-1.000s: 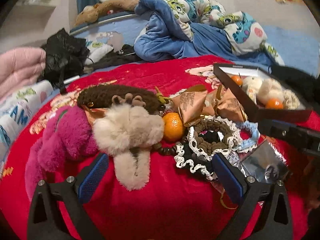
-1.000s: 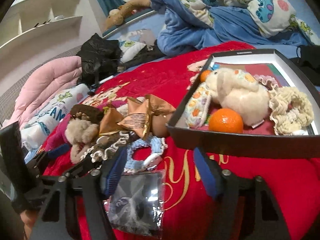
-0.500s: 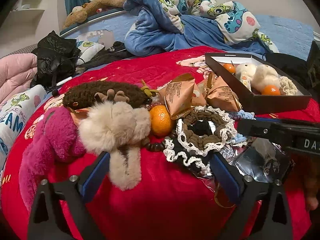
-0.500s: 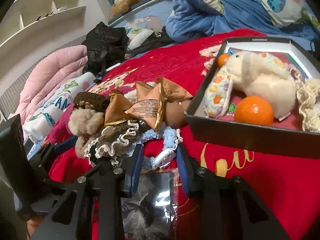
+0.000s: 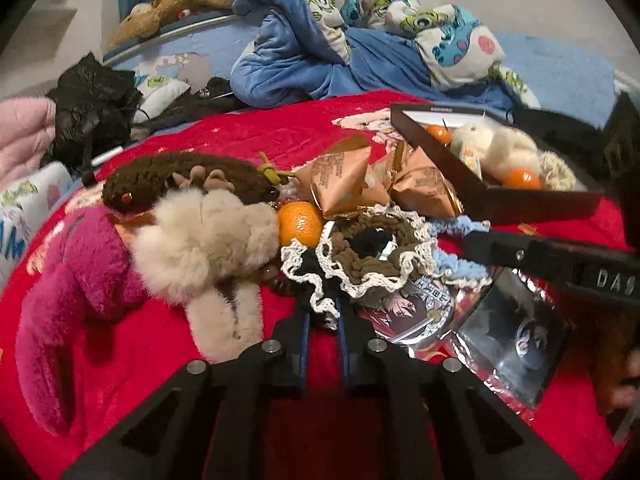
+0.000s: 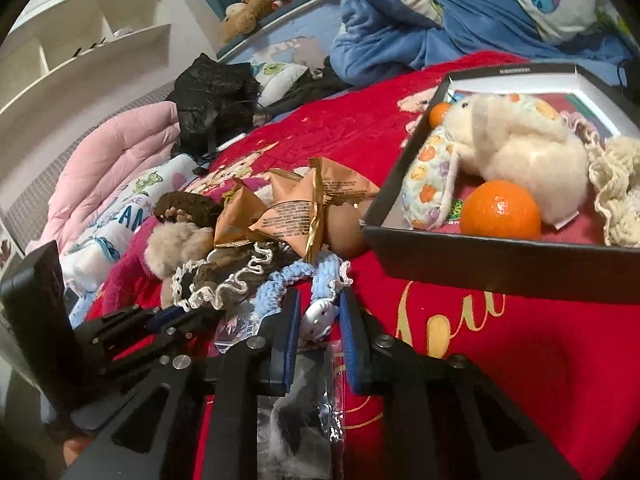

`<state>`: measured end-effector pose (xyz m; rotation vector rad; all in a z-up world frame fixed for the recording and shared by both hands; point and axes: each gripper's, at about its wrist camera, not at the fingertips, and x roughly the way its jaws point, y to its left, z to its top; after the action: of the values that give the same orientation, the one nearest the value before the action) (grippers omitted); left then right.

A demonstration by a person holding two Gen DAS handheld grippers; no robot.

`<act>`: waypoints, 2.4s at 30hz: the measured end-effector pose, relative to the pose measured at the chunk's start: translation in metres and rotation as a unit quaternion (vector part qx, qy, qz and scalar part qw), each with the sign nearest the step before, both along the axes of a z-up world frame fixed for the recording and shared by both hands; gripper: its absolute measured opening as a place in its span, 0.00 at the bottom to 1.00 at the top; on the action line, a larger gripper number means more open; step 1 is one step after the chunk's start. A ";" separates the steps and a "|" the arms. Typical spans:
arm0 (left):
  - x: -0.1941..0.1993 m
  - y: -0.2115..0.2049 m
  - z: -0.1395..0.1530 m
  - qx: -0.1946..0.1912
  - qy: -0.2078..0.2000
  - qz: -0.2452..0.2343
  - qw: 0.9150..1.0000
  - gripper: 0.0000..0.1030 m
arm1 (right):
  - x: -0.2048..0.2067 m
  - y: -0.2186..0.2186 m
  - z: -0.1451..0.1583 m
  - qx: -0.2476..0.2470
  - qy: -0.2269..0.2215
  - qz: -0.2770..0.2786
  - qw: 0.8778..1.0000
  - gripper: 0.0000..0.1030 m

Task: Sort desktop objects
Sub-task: 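Grasp the black-and-white lace scrunchie with the left tool while the right tool grasps the white figurine keychain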

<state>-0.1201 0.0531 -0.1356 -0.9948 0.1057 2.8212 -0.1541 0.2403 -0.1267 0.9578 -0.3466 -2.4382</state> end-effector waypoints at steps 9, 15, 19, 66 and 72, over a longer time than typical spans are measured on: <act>0.014 -0.007 0.007 0.024 0.024 -0.005 0.999 0.11 | 0.015 0.004 0.008 -0.001 0.041 -0.017 0.999 0.18; 0.026 -0.019 0.014 0.050 0.047 0.014 0.998 0.11 | 0.022 0.013 0.010 -0.023 0.048 -0.032 0.998 0.18; 0.040 -0.023 0.018 0.058 0.059 0.023 0.996 0.11 | 0.029 0.014 0.014 -0.019 0.065 -0.041 0.997 0.18; 0.145 -0.029 0.072 0.072 0.112 0.019 0.991 0.08 | 0.105 0.013 0.034 0.002 0.117 -0.066 0.991 0.16; 0.141 -0.046 0.052 0.089 0.070 0.042 0.993 0.08 | 0.110 0.017 0.032 0.002 0.112 -0.063 0.992 0.16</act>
<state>0.0207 0.0070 -0.0836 -0.7797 -0.1739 2.9109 -0.0441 0.2572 -0.0943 0.6708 -0.3311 -2.6309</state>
